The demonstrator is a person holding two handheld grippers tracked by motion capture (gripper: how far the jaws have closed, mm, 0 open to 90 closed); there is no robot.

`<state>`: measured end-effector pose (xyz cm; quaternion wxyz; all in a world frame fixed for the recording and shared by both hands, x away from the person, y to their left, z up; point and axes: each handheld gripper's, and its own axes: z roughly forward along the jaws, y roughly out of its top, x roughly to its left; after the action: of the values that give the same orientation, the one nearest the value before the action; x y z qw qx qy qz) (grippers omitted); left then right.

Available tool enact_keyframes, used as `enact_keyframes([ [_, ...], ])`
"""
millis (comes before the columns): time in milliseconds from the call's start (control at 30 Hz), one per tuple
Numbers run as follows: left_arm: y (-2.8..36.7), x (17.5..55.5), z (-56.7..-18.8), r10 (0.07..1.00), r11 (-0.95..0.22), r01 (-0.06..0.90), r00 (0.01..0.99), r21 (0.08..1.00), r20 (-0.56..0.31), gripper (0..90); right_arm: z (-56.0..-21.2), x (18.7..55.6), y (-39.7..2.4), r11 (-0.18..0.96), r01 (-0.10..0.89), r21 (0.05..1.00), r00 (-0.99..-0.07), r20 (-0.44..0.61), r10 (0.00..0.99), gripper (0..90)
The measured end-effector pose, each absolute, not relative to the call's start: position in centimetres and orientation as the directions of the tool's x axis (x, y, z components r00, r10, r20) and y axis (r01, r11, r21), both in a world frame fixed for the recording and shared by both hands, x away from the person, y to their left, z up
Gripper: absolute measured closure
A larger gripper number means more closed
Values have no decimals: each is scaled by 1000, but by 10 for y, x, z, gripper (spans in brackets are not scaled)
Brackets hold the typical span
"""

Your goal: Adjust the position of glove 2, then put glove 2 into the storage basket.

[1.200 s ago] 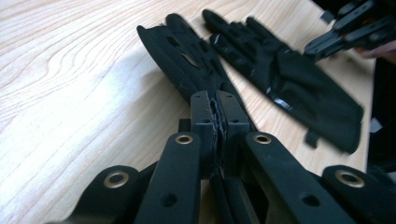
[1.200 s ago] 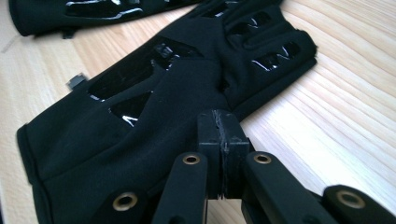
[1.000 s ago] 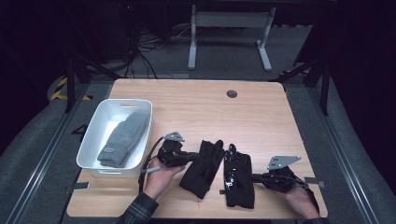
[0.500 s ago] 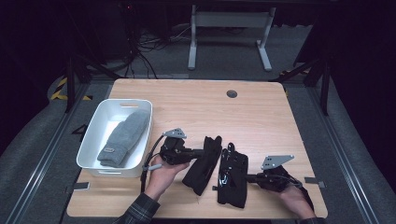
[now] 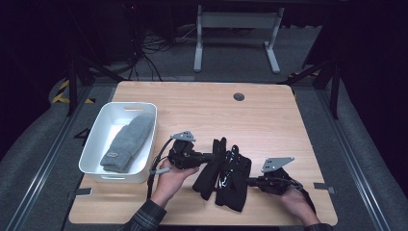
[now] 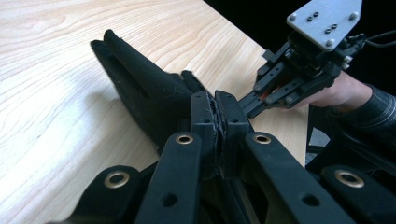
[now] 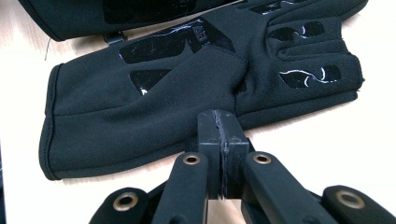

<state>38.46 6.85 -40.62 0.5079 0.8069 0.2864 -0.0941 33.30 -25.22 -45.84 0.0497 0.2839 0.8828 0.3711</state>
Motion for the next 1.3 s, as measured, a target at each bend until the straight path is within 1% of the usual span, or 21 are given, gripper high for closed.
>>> enact_keyframes([
  [467, 56, 388, -408, 365, -338, 552, 823, 762, -434, 879, -461, 348, -225, 570, 444, 692, -848, 118, 517, 900],
  [733, 41, 389, -415, 356, -363, 554, 826, 750, -437, 877, -463, 354, -212, 567, 433, 701, -855, 119, 506, 900],
  [1133, 19, 385, -430, 319, -411, 547, 836, 730, -447, 871, -464, 357, -206, 566, 429, 704, -853, 109, 511, 900],
  [1200, 18, 384, -430, 303, -406, 546, 837, 733, -455, 889, -463, 357, -207, 574, 426, 699, -852, 96, 514, 900],
  [1300, 20, 382, -426, 300, -414, 530, 847, 740, -439, 895, -460, 356, -215, 574, 434, 694, -839, 80, 538, 900],
])
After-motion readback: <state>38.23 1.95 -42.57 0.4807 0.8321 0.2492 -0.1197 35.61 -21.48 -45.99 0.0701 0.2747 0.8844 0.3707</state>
